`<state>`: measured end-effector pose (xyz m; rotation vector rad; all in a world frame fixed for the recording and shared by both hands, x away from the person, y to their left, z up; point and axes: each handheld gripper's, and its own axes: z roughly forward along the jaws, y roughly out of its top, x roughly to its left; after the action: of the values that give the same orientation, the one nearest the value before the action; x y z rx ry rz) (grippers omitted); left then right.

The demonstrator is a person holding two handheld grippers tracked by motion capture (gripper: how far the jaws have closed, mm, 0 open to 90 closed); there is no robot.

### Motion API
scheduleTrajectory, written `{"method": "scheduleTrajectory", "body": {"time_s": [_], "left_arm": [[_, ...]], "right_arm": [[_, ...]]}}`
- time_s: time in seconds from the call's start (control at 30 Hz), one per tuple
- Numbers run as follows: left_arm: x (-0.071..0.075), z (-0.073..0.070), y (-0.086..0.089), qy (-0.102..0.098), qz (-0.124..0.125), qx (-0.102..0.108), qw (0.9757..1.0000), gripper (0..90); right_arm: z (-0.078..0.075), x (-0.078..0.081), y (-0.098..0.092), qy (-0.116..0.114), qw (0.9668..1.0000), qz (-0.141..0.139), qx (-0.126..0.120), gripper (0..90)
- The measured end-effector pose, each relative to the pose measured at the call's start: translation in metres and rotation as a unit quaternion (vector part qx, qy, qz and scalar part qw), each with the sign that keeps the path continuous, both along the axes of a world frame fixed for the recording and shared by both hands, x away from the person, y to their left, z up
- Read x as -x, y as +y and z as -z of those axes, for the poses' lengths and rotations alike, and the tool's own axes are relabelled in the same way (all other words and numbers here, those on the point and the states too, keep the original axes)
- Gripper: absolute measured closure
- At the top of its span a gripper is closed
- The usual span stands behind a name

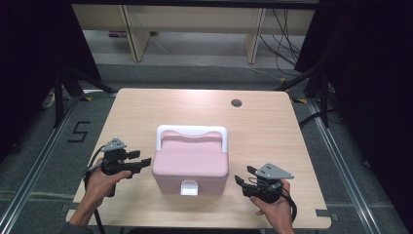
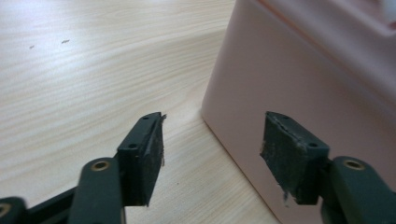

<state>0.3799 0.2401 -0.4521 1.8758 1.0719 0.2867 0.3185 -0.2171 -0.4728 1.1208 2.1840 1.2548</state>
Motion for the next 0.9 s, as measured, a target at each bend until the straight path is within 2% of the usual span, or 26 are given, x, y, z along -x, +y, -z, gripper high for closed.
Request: {"method": "scheduleTrajectory", "body": {"time_s": [0.07, 0.13, 0.17, 0.2, 0.27, 0.33, 0.4, 0.47, 0.57, 0.63, 0.7, 0.73, 0.8, 0.83, 0.87, 0.9], "left_arm": [[-0.001, -0.011, 0.001, -0.003, 0.011, 0.001, 0.9999, 32.3], [-0.002, -0.022, 0.0, -0.007, 0.018, 0.004, 0.9998, 29.4], [-0.002, -0.029, -0.001, -0.011, 0.025, 0.003, 0.9996, 28.1], [-0.002, -0.032, -0.002, -0.017, 0.028, 0.001, 0.9995, 26.5], [-0.002, -0.043, -0.006, -0.023, 0.037, -0.004, 0.999, 25.4], [-0.001, -0.052, -0.01, -0.025, 0.045, -0.003, 0.9986, 25.4], [-0.001, -0.061, -0.014, -0.029, 0.052, -0.005, 0.9982, 25.0], [0.0, -0.069, -0.017, -0.028, 0.058, -0.015, 0.9978, 23.3], [0.003, -0.078, -0.023, -0.033, 0.069, -0.029, 0.9967, 21.1], [0.004, -0.082, -0.026, -0.037, 0.076, -0.04, 0.9956, 20.2], [0.003, -0.086, -0.03, -0.039, 0.083, -0.051, 0.9944, 20.0], [0.002, -0.087, -0.031, -0.038, 0.085, -0.054, 0.9942, 20.0], [-0.002, -0.091, -0.032, -0.035, 0.091, -0.07, 0.9928, 20.0], [-0.003, -0.092, -0.035, -0.035, 0.086, -0.063, 0.9937, 20.0], [-0.005, -0.095, -0.034, -0.035, 0.095, -0.077, 0.9919, 20.0], [-0.007, -0.097, -0.035, -0.034, 0.099, -0.081, 0.9912, 20.0]], "right_arm": [[0.0, 0.001, -0.002, -0.01, 0.9999, -0.005, 0.005, 38.0], [0.0, 0.005, -0.002, 0.009, 1.0, 0.004, 0.0, 36.8], [0.001, 0.004, -0.003, -0.003, 1.0, -0.001, 0.004, 36.3], [0.002, 0.006, -0.004, 0.002, 1.0, 0.004, 0.003, 35.8], [0.002, 0.005, -0.006, -0.005, 1.0, 0.004, 0.004, 35.7], [0.003, 0.005, -0.008, 0.004, 1.0, 0.004, 0.0, 35.6], [0.002, 0.005, -0.01, -0.004, 1.0, 0.007, 0.005, 35.6], [0.004, 0.004, -0.01, -0.002, 1.0, 0.008, 0.0, 35.6], [0.004, 0.004, -0.011, -0.004, 1.0, 0.007, 0.006, 35.6], [0.004, 0.006, -0.01, 0.011, 0.9998, 0.015, -0.001, 35.5], [0.005, 0.002, -0.012, 0.011, 0.9999, 0.003, 0.0, 35.3], [0.005, 0.003, -0.013, 0.008, 0.9999, 0.011, 0.005, 35.3], [0.006, 0.002, -0.013, 0.009, 0.9999, 0.009, 0.001, 35.2], [0.006, 0.002, -0.013, 0.01, 0.9999, 0.009, 0.002, 35.2], [0.006, 0.002, -0.013, 0.007, 0.9999, 0.008, 0.004, 35.2], [0.006, 0.002, -0.014, 0.003, 0.9999, 0.008, 0.006, 35.2]]}}
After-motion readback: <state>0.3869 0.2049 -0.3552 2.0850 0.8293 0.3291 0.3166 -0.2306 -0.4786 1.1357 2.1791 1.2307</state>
